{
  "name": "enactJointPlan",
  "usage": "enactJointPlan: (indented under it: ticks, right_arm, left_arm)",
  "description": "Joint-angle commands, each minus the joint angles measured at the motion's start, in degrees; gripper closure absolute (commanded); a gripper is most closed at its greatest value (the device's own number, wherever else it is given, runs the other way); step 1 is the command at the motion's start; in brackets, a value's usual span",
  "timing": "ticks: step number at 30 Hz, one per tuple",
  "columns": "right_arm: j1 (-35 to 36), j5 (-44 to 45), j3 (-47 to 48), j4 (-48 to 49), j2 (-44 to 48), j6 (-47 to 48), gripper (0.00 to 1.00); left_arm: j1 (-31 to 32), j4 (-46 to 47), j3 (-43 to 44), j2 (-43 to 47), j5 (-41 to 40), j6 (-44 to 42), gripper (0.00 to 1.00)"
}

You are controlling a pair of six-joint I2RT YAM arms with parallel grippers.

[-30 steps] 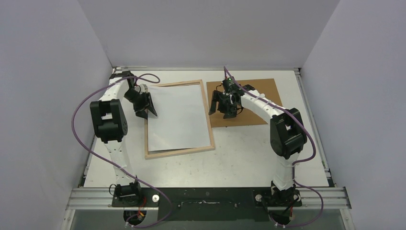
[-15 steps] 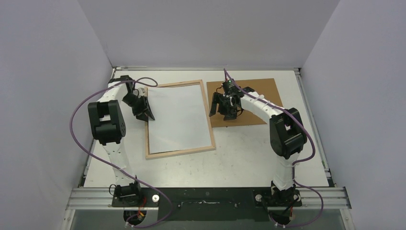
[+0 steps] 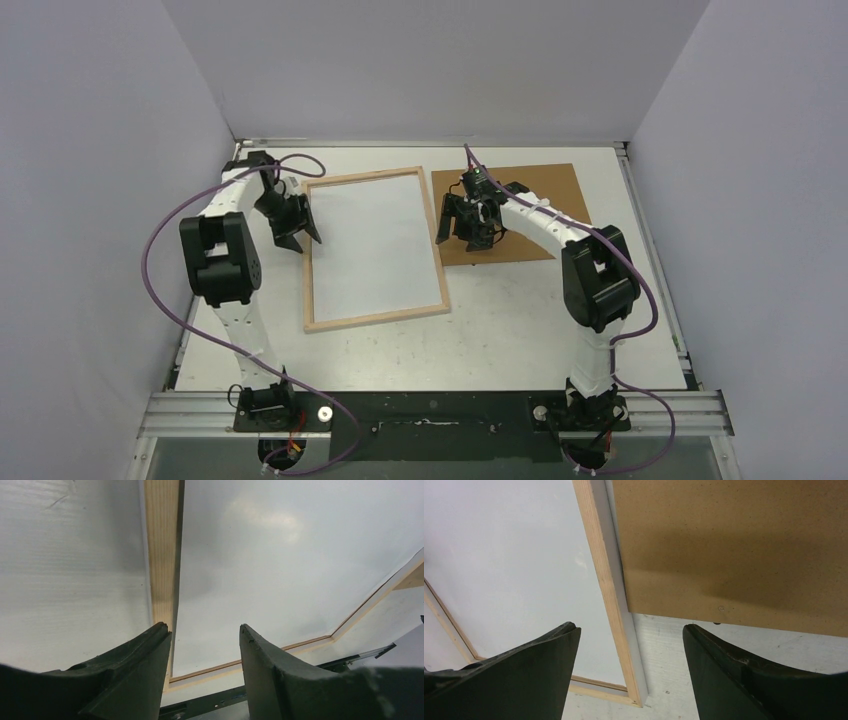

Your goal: Put the photo into the frame

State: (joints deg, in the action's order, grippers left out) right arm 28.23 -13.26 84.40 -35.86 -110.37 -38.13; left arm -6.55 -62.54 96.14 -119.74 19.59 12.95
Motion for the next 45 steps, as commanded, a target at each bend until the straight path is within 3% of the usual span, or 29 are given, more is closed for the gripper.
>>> enactJointPlan:
  ticks: [1,12,14,19,20,24,28,31,45]
  right_arm:
    - [0.4,2.1,1.8,0.6,0.5,0.5,0.23]
    - [-0.9,9.0,4.6,-2.6,2.2,5.0,0.23]
    - [-1.5,12.2,5.8,-3.8,3.1,6.5,0.23]
    - [-2.3,19.4,6.5,-3.4,5.7,9.8,0.21]
    - [-2.3,19.4,6.3,-2.8,6.1,10.3,0.21]
    - [-2.4,15.9,5.9,-2.0,5.7,9.1,0.21]
    - [-2.4,6.3,4.1,-0.1,3.7,6.0,0.21]
    - [-1.8,2.3,2.2,1.3,2.5,3.9,0.21]
    - [6.2,-0.9,2.4,-1.4,-5.0,1.1,0.21]
  left_arm:
    - [-0.2,-1.6,0.9,6.0,-4.2,-0.7,0.49]
    - [-0.2,0.4,-1.8,16.6,-12.6,-0.7,0.44]
    - [-0.2,1.9,-2.6,20.3,-16.4,-0.5,0.38]
    - [-0.4,9.3,-7.8,33.2,-25.1,-0.2,0.05]
    - [-0.7,10.8,-9.2,35.4,-26.0,-0.4,0.03]
    - [-3.6,15.7,-14.1,42.6,-27.4,1.2,0.03]
    - [-9.1,16.6,-16.0,46.2,-22.4,3.0,0.03]
    - [-9.5,16.7,-16.5,46.9,-19.7,1.7,0.03]
    - [-9.5,17.7,-17.5,45.1,-11.2,3.3,0.03]
